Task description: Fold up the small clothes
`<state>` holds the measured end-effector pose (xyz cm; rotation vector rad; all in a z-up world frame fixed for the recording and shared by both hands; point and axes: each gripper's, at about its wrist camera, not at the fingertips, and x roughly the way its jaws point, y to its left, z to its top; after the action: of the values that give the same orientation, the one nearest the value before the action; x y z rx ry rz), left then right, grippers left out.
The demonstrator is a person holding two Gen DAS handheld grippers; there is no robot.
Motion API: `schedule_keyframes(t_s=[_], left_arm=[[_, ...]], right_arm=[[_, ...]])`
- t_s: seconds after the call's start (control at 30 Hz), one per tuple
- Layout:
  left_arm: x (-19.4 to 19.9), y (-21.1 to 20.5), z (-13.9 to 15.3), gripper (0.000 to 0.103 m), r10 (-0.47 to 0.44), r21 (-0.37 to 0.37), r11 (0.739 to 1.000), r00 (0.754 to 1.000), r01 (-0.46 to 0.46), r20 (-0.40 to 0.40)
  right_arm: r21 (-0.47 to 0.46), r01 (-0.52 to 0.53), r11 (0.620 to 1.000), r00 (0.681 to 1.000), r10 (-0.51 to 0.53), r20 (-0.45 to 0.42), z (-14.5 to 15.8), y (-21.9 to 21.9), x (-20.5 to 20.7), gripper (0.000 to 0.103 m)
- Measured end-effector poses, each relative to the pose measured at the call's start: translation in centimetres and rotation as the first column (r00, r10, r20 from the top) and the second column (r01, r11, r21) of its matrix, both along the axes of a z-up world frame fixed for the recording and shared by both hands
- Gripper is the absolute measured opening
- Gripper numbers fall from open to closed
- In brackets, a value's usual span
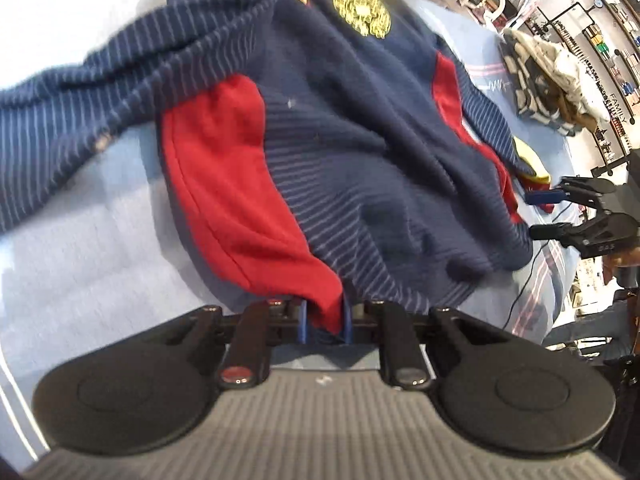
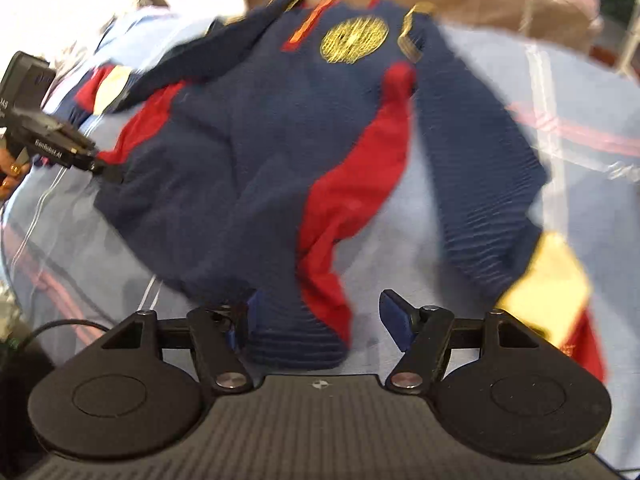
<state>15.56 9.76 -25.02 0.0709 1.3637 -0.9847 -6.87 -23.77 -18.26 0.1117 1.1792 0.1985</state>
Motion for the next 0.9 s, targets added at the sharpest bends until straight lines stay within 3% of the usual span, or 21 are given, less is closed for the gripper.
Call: schedule_keyframes(t_s=[0.07, 0.13, 0.2, 0.37, 0.5, 0.6, 0.73, 0.8, 0.9], left_arm=[[-0.3, -0.3, -0.7, 0.015, -0.001, 0.015, 1.0, 1.0, 0.001, -0.009], [-0.2, -0.1, -0.9, 0.014, 0.022, 0.006, 1.0, 0.999, -0.022, -0.031], [-0.4, -0.1, -0.6, 0.014, 0.021, 0.01, 1.0, 1.0, -0.02, -0.019], [-1.1, 1.7, 2.4, 0.012, 0.059, -0.027, 0.998, 0.998, -0.059, -0.013], [-3.8, 4.2, 6.0, 0.012, 0.074, -0.016, 0.997, 0.997, -0.074, 0.035], [-6.8, 6.6, 7.3, 0.012, 0.115, -0.013, 0.993, 0.993, -0.115, 0.008], [-11.1, 8.0, 6.6, 0.012, 0.129, 0.041, 0.991, 0.991, -0.127, -0.041], [-13.2, 8.2, 6.0, 0.012, 0.126, 0.074, 0.99, 0.992, -0.124, -0.029], [-14.9, 8.9, 2.9, 0.016, 0.235, 0.13, 0.965, 0.971, -0.227, -0.052]], right_arm=[[0.002, 0.016, 1.0, 0.996, -0.016, -0.084, -2.3, 0.2, 0.8, 0.103], [-0.017, 0.028, 0.999, 0.995, -0.029, -0.09, -3.2, 0.7, 1.4, 0.098], [-0.017, 0.048, 0.999, 0.992, -0.05, -0.119, -2.9, 1.1, 2.2, 0.011], [0.159, 0.145, 0.977, 0.98, -0.121, -0.156, 0.5, 0.1, 1.5, 0.01], [0.248, 0.116, 0.962, 0.988, -0.087, -0.124, 5.0, -1.4, -1.6, 0.009], [0.259, 0.086, 0.962, 0.99, -0.052, -0.133, 6.6, -2.4, -4.2, 0.009], [0.271, 0.096, 0.958, 0.982, -0.047, -0.182, 5.9, -3.0, -7.1, 0.009], [0.247, 0.073, 0.966, 0.979, -0.022, -0.201, 5.0, -2.8, -8.8, 0.009], [0.227, 0.13, 0.965, 0.97, -0.077, -0.23, 2.6, -2.6, -10.0, 0.011]])
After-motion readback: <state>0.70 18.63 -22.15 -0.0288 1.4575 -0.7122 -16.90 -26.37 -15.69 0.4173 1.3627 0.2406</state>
